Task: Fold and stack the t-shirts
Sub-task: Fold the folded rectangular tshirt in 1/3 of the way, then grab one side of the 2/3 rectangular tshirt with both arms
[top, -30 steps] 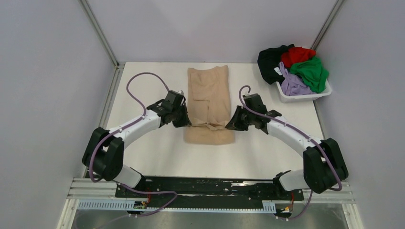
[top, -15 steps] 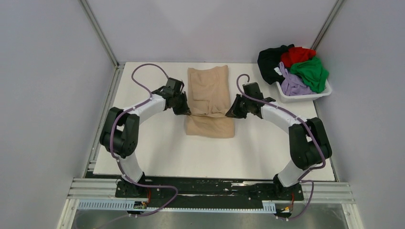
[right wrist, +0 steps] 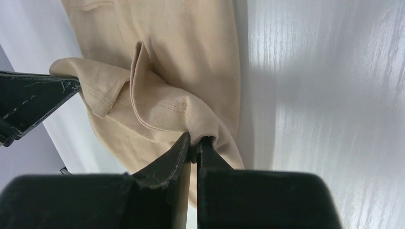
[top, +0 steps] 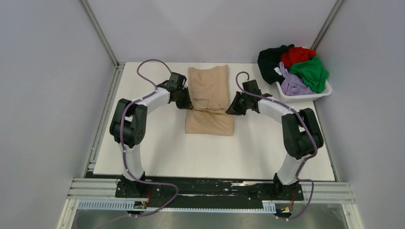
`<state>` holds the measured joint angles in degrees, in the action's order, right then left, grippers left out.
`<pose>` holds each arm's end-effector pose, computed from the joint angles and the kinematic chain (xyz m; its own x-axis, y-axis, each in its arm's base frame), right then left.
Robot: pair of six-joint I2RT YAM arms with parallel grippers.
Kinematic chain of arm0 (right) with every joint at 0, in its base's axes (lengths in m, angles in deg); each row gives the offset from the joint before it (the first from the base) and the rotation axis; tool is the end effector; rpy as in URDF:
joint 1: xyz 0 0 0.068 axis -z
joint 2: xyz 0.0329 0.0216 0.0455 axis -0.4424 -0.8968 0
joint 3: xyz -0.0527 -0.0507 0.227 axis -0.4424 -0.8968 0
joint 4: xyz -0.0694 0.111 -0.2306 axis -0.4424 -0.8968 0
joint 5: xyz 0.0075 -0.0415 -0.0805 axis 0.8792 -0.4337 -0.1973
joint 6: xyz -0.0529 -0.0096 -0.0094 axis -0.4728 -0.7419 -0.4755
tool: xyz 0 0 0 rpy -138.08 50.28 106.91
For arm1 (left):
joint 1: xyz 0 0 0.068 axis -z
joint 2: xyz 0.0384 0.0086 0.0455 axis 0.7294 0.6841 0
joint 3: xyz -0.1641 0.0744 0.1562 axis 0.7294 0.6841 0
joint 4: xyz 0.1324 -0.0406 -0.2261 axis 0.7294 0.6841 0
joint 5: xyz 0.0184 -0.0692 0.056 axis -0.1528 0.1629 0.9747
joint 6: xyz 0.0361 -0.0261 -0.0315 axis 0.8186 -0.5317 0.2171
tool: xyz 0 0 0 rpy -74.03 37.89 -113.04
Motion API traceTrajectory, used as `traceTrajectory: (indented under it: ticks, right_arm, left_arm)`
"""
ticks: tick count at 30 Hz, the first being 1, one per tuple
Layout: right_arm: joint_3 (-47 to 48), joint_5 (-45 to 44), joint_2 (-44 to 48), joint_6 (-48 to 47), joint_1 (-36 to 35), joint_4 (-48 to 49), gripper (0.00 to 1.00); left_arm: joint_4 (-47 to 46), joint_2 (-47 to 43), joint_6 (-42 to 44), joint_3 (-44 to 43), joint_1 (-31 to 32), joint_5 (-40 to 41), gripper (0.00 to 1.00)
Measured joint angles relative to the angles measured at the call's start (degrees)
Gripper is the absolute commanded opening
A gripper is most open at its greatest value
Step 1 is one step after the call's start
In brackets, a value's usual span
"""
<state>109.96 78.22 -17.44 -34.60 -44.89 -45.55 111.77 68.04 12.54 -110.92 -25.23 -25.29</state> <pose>0.3404 0.1263 0.1478 -0.8930 0.3377 -0.2974 0.1259 0.8221 0.5552 0.3746 -0.1565 0.1515 -0.8986 -0.2542 -0.3577 -0.0661 0.8843 -0.4623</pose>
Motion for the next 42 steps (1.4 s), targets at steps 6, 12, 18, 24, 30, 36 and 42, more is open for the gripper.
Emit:
traceTrajectory:
  ticks: [6, 12, 18, 24, 30, 36, 42]
  right_arm:
    - [3.3, -0.1, -4.0, 1.3, 0.6, 0.6, 0.38]
    - [9.7, 0.5, -7.3, 1.5, 1.6, 1.2, 0.79]
    - [9.0, 2.3, -5.2, 0.1, 2.2, 3.4, 1.0]
    - [-5.2, 2.8, 6.6, -1.5, 2.2, 3.5, 1.0]
    - [-18.2, 5.2, 19.0, -1.6, 2.2, 3.8, 0.99]
    - [-21.9, 6.3, 20.9, -3.8, 2.1, 4.0, 0.98]
    - [-15.5, 4.8, 17.0, -4.5, 2.1, 4.3, 0.91]
  left_arm:
    - [0.8, 2.2, 0.7, -2.1, -0.4, 0.3, 0.74]
    - [2.1, 2.9, 1.0, -6.1, -1.6, 0.6, 1.0]
    - [1.4, -3.1, 1.1, -3.8, -1.9, 1.0, 1.0]
    - [0.0, -17.3, 1.0, 9.4, -1.9, -1.1, 1.0]
    - [-0.5, -25.8, 0.8, 24.2, -1.8, -3.2, 1.0]
    - [-0.4, -26.0, 0.7, 29.6, -1.8, -4.9, 0.96]
    - [-3.8, -23.7, -0.1, 29.8, -1.0, -7.1, 0.8]
